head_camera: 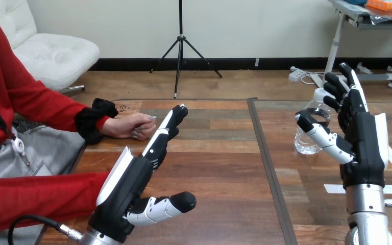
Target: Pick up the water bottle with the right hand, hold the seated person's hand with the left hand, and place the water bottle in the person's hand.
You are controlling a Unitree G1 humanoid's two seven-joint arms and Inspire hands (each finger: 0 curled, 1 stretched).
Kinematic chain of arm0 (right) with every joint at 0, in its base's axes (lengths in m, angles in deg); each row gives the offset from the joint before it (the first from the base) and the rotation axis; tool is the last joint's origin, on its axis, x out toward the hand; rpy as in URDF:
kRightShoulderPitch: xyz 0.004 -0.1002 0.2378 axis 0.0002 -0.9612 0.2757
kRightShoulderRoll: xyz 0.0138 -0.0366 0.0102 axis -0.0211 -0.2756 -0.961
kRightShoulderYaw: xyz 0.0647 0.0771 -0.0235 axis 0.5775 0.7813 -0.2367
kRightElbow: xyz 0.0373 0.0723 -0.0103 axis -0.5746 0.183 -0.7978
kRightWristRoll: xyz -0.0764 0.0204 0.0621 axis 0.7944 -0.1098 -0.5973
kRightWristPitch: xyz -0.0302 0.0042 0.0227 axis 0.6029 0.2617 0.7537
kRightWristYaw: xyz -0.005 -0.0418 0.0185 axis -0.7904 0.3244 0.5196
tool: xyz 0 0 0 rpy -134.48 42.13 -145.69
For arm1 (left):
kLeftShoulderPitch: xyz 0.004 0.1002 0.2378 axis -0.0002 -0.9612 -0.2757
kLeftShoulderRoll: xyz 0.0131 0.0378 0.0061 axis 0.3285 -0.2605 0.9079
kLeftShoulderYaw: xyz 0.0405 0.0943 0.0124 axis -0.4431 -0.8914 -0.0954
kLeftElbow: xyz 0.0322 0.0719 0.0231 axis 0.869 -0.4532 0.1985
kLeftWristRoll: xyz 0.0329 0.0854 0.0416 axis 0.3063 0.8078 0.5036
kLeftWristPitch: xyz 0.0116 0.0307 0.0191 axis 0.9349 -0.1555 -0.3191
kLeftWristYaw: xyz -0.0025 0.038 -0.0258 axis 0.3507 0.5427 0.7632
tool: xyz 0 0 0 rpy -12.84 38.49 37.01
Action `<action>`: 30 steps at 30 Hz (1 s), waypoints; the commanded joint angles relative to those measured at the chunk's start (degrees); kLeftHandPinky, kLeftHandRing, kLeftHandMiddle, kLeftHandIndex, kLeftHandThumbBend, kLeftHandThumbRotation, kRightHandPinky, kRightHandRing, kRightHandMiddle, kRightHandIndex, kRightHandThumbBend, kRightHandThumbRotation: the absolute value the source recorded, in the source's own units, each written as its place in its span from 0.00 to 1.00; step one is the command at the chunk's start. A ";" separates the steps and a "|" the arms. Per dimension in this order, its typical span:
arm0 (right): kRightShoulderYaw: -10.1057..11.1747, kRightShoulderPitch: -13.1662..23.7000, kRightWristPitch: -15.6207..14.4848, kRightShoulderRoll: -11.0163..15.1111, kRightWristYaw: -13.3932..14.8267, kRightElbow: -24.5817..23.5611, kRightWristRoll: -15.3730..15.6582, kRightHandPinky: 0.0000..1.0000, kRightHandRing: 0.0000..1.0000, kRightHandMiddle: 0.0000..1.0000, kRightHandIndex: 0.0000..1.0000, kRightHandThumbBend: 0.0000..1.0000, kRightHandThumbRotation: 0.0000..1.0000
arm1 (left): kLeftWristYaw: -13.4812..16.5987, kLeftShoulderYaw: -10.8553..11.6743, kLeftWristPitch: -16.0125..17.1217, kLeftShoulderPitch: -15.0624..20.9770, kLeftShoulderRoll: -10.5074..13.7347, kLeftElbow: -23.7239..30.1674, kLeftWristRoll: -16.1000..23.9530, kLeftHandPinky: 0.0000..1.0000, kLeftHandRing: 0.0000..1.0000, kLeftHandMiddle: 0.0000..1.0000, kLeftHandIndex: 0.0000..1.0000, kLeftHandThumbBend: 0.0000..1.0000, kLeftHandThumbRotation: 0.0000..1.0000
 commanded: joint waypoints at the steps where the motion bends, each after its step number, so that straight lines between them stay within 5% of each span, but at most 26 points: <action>1: 0.00 3.73 1.36 0.56 0.41 -1.72 -0.52 0.87 0.90 0.89 0.96 1.00 0.50 | -0.23 0.97 0.64 2.31 0.85 1.90 -1.42 0.99 1.00 1.00 1.00 1.00 0.79; 30: -0.31 0.98 1.61 0.14 3.37 -8.36 1.62 0.89 0.91 0.90 0.95 1.00 0.50 | 0.17 0.96 1.25 3.95 0.76 -0.12 -0.88 0.99 1.00 1.00 1.00 1.00 0.79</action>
